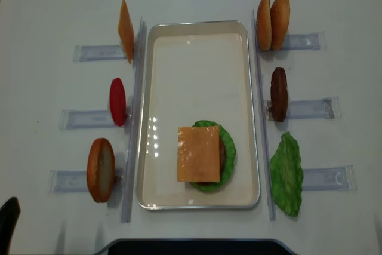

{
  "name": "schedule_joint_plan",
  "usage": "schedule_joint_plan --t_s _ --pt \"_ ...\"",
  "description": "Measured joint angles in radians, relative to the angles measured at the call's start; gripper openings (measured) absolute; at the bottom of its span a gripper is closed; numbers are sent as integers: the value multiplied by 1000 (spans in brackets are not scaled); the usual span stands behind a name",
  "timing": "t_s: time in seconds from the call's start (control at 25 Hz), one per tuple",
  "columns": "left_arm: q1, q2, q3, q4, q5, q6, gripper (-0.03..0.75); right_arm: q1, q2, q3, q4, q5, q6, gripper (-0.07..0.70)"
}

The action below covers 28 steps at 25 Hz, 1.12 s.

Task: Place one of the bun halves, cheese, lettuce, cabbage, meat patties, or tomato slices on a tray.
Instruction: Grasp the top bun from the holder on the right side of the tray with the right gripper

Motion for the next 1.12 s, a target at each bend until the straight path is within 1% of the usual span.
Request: schedule_joint_plan --t_s 0.48,0.88,0.96,1.12 --pt "0 0 0 0 0 0 692 0 0 0 1 0 0 417" --pt "0 0 0 0 0 0 692 0 0 0 26 0 0 417" --pt "0 0 0 0 0 0 692 0 25 0 26 0 0 417" --pt "0 0 0 0 0 0 692 0 153 -5 26 3 0 417"
